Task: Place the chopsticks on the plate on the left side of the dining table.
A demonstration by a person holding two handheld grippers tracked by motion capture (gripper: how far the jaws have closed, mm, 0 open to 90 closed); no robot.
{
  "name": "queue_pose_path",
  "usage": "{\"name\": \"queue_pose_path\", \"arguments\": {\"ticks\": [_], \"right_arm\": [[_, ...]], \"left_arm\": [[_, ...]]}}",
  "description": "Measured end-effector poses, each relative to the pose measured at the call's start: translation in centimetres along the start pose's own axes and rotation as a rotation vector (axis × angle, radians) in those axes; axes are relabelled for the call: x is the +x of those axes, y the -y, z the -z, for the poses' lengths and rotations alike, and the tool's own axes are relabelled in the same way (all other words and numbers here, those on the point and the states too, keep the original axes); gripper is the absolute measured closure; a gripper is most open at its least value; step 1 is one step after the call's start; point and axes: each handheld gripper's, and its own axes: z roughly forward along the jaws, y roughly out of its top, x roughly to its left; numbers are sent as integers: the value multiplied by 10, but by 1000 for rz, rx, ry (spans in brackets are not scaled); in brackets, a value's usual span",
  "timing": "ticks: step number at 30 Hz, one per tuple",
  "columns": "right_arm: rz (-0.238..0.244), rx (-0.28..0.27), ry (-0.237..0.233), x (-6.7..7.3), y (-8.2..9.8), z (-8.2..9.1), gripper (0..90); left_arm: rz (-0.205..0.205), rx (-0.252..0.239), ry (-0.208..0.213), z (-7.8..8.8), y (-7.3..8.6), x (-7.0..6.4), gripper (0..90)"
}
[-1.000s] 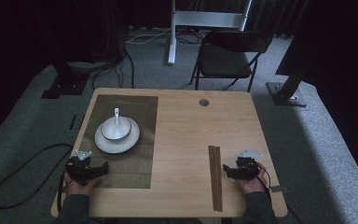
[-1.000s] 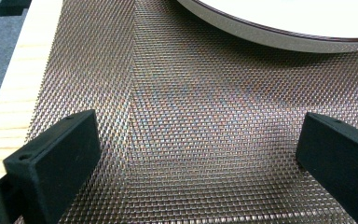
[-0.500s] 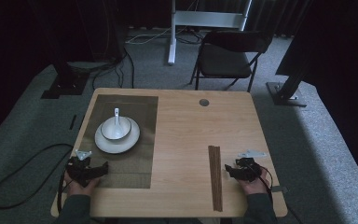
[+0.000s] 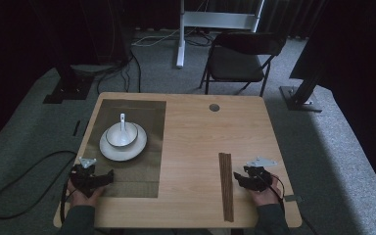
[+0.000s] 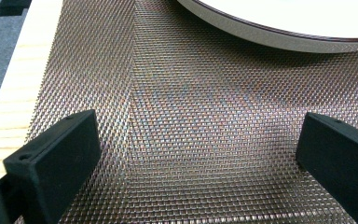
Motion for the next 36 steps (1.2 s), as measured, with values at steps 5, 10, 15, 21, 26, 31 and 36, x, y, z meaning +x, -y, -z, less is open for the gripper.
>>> {"name": "queue_pose_path", "arguments": {"ticks": [5, 10, 15, 21, 26, 31, 36], "right_arm": [[16, -6, -1, 8, 0, 4, 469], [21, -12, -10, 13, 1, 6, 469], [28, -21, -8, 18, 3, 9, 480], [31, -26, -11, 22, 6, 12, 491], [34, -23, -15, 24, 6, 12, 494], [37, -17, -26, 26, 7, 11, 502], [43, -10, -34, 30, 8, 11, 506]], "left_arm": [[0, 0, 0, 0, 0, 0, 1], [0, 0, 0, 0, 0, 0, 1], [0, 0, 0, 0, 0, 0, 1], [0, 1, -1, 0, 0, 0, 1], [0, 0, 0, 0, 0, 0, 1], [0, 0, 0, 0, 0, 0, 1], [0, 0, 0, 0, 0, 0, 1]]}}
